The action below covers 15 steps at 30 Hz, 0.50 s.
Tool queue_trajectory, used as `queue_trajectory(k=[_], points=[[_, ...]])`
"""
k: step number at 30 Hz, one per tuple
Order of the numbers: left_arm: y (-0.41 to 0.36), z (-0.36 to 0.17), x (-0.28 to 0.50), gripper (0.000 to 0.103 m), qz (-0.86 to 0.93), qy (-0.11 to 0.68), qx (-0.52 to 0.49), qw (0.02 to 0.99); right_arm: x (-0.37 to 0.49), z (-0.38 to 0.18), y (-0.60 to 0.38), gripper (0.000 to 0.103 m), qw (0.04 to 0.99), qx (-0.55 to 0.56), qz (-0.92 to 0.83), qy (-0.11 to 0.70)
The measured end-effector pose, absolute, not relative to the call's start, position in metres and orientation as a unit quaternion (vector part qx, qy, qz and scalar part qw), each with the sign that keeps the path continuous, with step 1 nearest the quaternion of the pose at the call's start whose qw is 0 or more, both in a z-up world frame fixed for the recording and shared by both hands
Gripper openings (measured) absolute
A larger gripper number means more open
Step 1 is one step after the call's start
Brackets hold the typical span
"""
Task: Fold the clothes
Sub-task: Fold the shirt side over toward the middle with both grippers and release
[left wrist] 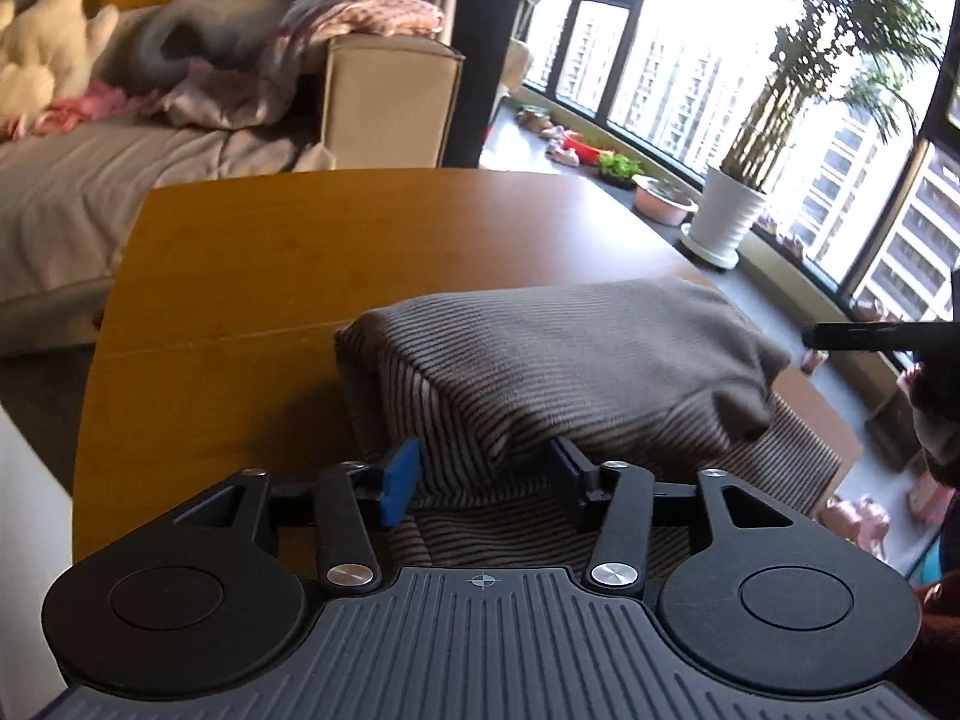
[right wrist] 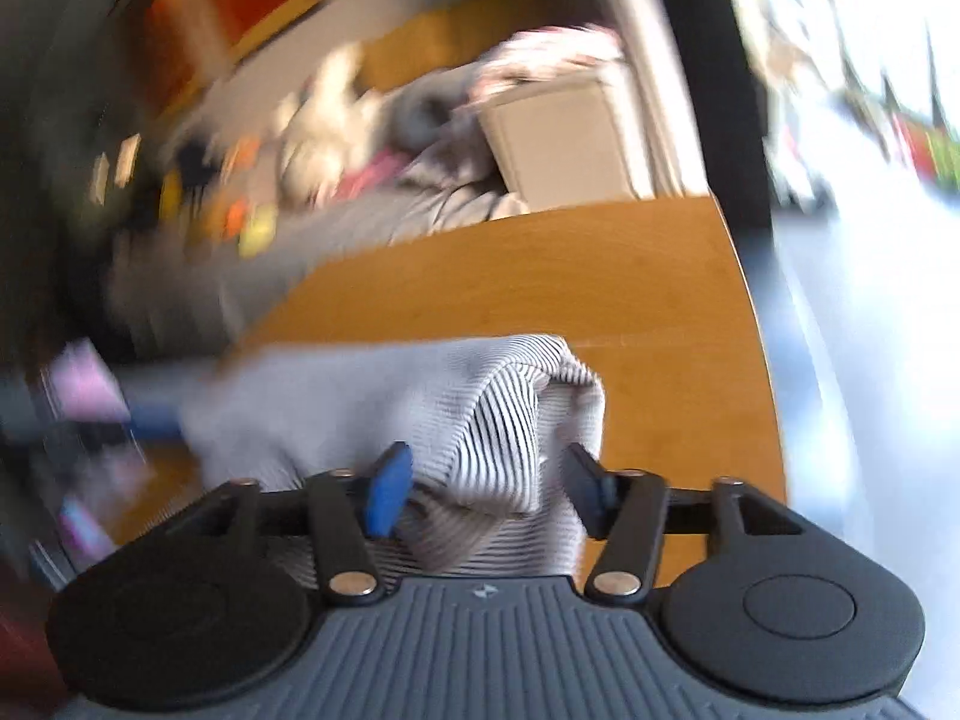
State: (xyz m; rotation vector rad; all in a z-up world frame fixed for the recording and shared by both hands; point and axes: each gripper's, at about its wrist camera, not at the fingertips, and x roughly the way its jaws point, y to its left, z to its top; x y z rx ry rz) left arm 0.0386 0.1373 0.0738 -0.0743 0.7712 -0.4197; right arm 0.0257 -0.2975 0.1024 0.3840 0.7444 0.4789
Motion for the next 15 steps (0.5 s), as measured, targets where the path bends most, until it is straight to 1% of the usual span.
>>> queue_trajectory(k=[1, 2, 3, 4, 5, 6, 7, 8, 11, 15], points=[[0.137, 0.075, 0.037, 0.057, -0.201, 0.373, -0.040, 0.905, 0.028, 0.093, -0.308, 0.064, 0.861, 0.256, 0.229, 0.374], [0.135, 0.076, 0.035, 0.059, -0.200, 0.369, -0.042, 0.907, 0.029, 0.084, -0.319, 0.072, 0.831, 0.327, 0.227, 0.389], [0.129, 0.081, 0.035, 0.060, -0.205, 0.360, -0.035, 0.910, 0.032, 0.074, -0.329, 0.075, 0.797, 0.392, 0.223, 0.401], [0.123, 0.086, 0.035, 0.064, -0.210, 0.350, -0.028, 0.913, 0.034, 0.062, -0.334, 0.075, 0.766, 0.443, 0.216, 0.411], [0.117, 0.090, 0.035, 0.071, -0.215, 0.340, -0.021, 0.915, 0.036, 0.051, -0.337, 0.075, 0.739, 0.483, 0.211, 0.419], [0.110, 0.095, 0.034, 0.075, -0.219, 0.330, -0.014, 0.918, 0.037, 0.041, -0.340, 0.075, 0.716, 0.515, 0.205, 0.425], [0.099, 0.100, 0.033, 0.082, -0.226, 0.316, 0.003, 0.922, 0.038, 0.038, -0.339, 0.075, 0.715, 0.517, 0.200, 0.426], [0.085, 0.103, 0.030, 0.086, -0.235, 0.300, 0.025, 0.924, 0.040, 0.041, -0.336, 0.075, 0.731, 0.496, 0.196, 0.426], [0.035, 0.103, 0.022, 0.095, -0.272, 0.260, 0.099, 0.921, 0.043, 0.052, -0.329, 0.075, 0.776, 0.434, 0.189, 0.418], [-0.038, 0.078, 0.010, 0.095, -0.314, 0.223, 0.235, 0.892, 0.034, 0.068, -0.334, 0.077, 0.810, 0.392, 0.199, 0.387]])
